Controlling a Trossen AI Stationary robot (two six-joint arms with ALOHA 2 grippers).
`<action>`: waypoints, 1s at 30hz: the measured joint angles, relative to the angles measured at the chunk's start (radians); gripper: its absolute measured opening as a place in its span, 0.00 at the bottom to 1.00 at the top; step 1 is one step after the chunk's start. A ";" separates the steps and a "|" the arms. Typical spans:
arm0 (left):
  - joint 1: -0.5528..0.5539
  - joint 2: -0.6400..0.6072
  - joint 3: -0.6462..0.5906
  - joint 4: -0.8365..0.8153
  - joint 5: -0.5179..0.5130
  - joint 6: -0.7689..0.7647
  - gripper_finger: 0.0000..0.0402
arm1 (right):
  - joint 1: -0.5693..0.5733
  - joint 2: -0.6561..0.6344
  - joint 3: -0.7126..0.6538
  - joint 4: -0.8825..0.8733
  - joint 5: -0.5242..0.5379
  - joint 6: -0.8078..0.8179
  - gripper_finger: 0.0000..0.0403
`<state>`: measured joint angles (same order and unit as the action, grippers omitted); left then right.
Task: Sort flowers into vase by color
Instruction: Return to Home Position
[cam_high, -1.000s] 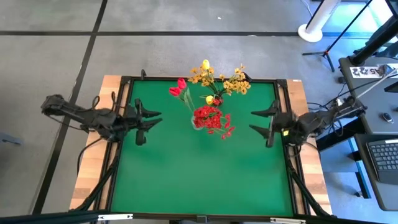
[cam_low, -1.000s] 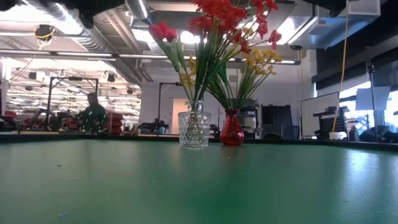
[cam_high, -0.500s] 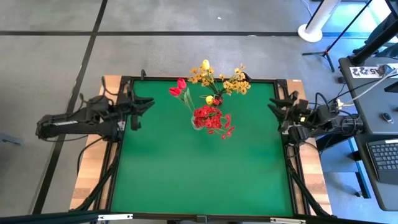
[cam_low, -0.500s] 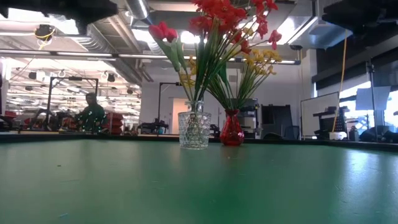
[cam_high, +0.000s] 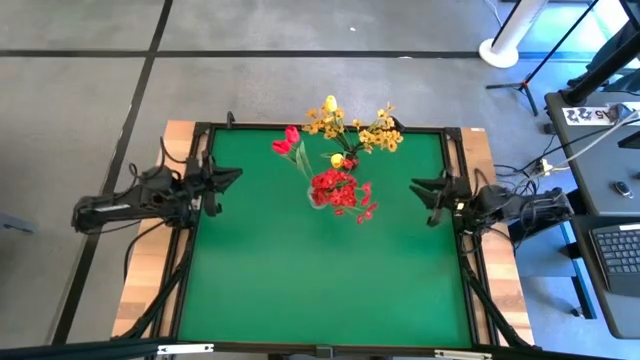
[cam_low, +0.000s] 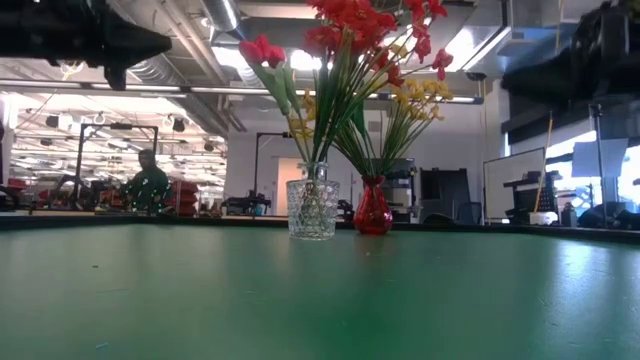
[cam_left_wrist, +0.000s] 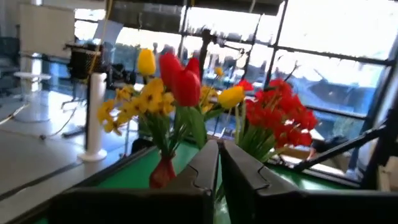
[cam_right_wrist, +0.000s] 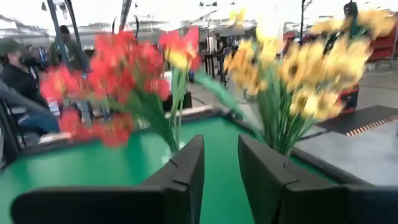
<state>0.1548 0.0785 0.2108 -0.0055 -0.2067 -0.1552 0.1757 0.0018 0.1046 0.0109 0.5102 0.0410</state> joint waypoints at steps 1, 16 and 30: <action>0.000 -0.006 -0.018 0.025 0.014 0.000 0.03 | 0.000 0.001 -0.025 0.009 -0.006 0.001 0.24; -0.001 -0.054 -0.204 0.113 0.114 -0.102 0.00 | 0.000 0.006 -0.093 0.068 -0.046 0.007 0.13; -0.001 -0.054 -0.204 0.112 -0.023 -0.098 0.01 | 0.000 0.007 -0.095 0.070 0.073 0.058 0.12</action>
<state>0.1535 0.0246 0.0071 0.1066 -0.2302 -0.2531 0.1761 0.0086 0.0097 0.0807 0.5834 0.0986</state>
